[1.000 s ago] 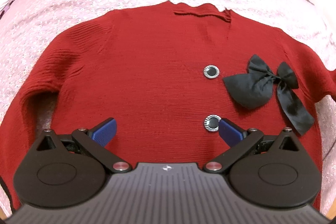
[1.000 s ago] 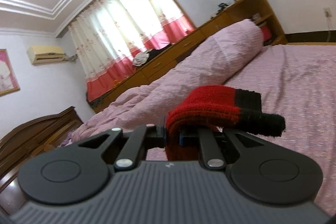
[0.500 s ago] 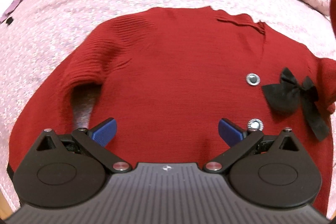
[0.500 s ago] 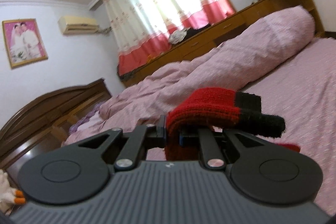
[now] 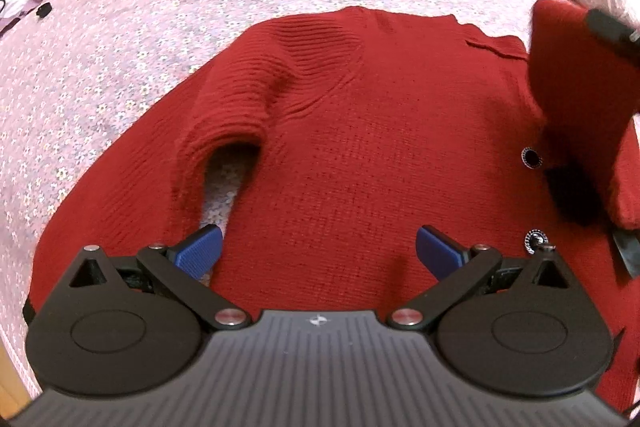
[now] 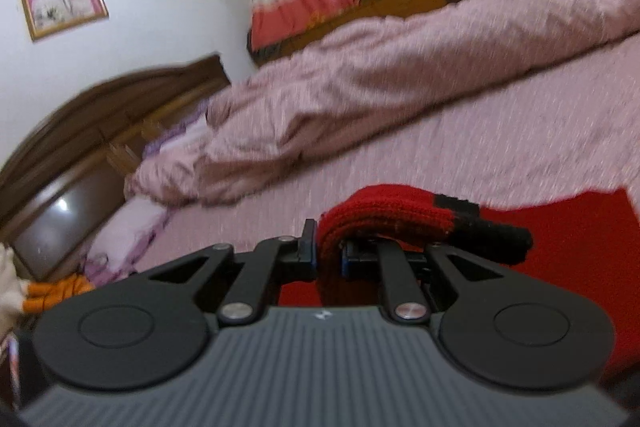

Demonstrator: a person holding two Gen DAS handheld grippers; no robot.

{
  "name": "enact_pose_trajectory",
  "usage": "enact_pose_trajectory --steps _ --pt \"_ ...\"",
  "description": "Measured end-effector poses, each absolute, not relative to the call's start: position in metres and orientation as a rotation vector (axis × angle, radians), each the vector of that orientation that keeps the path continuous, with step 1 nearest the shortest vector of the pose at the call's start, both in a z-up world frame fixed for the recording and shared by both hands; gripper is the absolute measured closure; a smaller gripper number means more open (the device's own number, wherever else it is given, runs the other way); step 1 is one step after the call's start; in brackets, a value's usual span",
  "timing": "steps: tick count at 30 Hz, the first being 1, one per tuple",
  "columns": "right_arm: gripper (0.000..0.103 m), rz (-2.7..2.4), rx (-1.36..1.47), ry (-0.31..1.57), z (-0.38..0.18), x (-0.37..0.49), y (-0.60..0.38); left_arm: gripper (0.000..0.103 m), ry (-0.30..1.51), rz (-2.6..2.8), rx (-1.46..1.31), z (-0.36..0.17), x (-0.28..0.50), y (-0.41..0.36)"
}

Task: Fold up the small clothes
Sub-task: 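Lift the sleeve with the right gripper, fold it across the cardigan body, release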

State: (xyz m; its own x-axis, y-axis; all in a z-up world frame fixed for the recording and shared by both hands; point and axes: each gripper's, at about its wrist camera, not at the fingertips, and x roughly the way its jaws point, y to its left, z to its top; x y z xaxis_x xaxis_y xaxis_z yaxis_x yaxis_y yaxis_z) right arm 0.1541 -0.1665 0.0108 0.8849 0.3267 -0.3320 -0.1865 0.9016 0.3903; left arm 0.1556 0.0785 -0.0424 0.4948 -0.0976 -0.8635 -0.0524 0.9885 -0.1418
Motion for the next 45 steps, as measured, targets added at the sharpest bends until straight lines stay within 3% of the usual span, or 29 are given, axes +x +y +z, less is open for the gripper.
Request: enact_pose_trajectory --steps 16,18,22,23,45 --pt "0.086 0.354 0.288 0.655 -0.045 0.178 -0.124 0.0 1.054 -0.026 -0.18 -0.044 0.157 0.086" --pt "0.08 0.352 0.282 0.692 -0.051 0.18 -0.121 0.0 1.052 -0.027 -0.181 -0.043 0.156 0.087" --pt "0.039 0.336 0.296 0.706 -0.056 0.17 -0.12 0.0 1.04 -0.027 -0.188 -0.038 0.154 0.089" --pt "0.038 0.335 0.292 0.701 -0.055 0.166 -0.121 0.0 1.037 -0.027 -0.19 -0.037 0.153 0.089" --pt "0.038 0.098 0.275 0.638 -0.01 0.091 -0.228 0.0 0.874 -0.127 0.011 0.006 0.168 0.009"
